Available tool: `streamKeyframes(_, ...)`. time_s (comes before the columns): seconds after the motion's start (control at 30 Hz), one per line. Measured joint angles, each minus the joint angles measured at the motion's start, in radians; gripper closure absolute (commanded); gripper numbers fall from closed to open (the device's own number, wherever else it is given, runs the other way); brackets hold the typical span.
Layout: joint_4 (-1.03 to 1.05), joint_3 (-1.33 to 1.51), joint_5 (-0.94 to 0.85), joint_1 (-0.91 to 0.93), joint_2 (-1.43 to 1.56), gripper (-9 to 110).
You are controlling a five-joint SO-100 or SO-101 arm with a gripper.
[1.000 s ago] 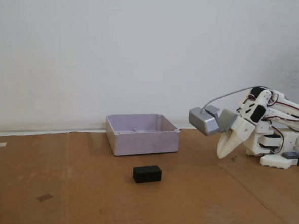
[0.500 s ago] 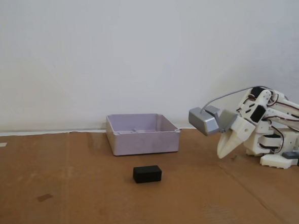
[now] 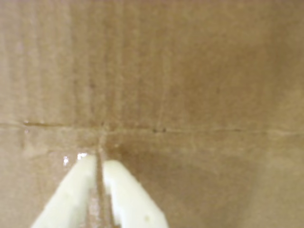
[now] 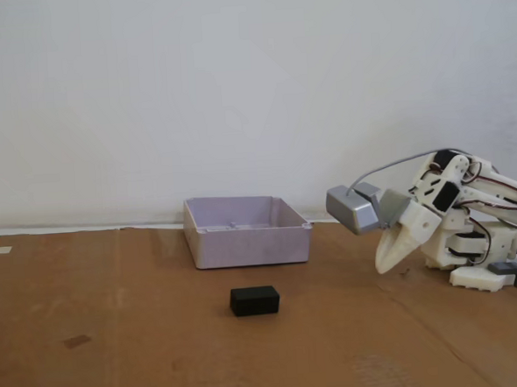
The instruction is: Grasp a block and put it in the box.
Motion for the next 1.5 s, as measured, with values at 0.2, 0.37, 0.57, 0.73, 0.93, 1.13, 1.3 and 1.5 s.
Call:
streamKeyframes(0.2,0.000,0.000,0.000,0.000,0.000,101)
streamKeyframes(0.37,0.000,0.000,0.000,0.000,0.000,101)
streamKeyframes(0.57,0.000,0.000,0.000,0.000,0.000,101)
streamKeyframes(0.73,0.000,0.000,0.000,0.000,0.000,101)
streamKeyframes(0.93,-0.080,0.003,0.009,-0.002,-0.060,101)
streamKeyframes(1.13,-0.308,0.006,0.011,-0.002,-0.187,101)
streamKeyframes(1.3,-0.472,0.008,0.011,-0.002,-0.238,101)
streamKeyframes(1.5,-0.528,0.002,0.011,-0.002,-0.245,101)
